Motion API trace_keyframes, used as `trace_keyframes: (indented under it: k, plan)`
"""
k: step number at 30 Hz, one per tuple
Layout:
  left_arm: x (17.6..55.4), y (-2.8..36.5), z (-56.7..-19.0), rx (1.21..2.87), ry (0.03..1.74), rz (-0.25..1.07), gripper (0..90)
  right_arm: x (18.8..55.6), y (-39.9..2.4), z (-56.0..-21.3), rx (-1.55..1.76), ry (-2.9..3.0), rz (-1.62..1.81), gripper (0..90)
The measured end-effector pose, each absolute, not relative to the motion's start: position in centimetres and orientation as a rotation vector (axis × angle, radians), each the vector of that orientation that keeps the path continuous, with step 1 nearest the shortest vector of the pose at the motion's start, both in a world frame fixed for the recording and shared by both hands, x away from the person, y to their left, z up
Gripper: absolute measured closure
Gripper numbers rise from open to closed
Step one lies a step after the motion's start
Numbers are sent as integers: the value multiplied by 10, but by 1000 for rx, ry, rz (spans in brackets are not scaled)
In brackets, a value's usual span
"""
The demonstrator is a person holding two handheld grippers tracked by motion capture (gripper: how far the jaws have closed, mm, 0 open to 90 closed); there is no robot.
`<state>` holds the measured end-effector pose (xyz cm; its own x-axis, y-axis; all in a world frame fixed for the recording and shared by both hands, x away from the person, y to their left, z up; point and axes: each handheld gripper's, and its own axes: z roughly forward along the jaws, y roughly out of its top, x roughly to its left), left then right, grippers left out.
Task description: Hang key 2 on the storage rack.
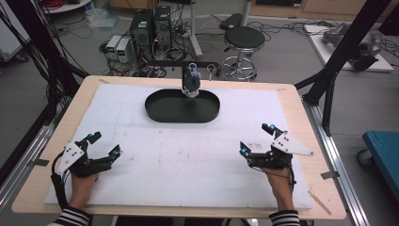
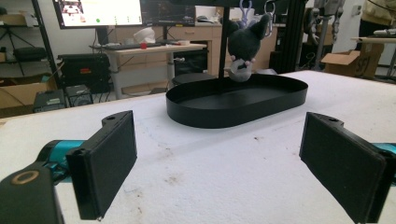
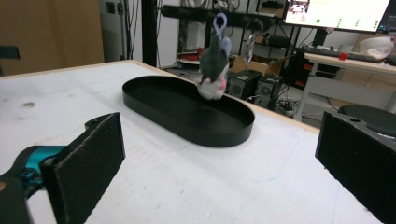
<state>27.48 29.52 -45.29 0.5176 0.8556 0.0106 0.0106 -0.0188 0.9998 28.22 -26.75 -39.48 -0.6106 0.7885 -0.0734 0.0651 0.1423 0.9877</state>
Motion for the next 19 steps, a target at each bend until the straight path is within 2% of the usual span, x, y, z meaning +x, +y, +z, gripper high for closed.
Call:
trace_keyframes:
  k: [12, 19]
  plan:
    - [275, 295, -453, 1441, 802, 802, 115, 283, -262, -448, 896, 1795, 1520, 6]
    - [275, 295, -453, 1443, 799, 806, 115, 282, -259, -449, 902, 1795, 1494, 6]
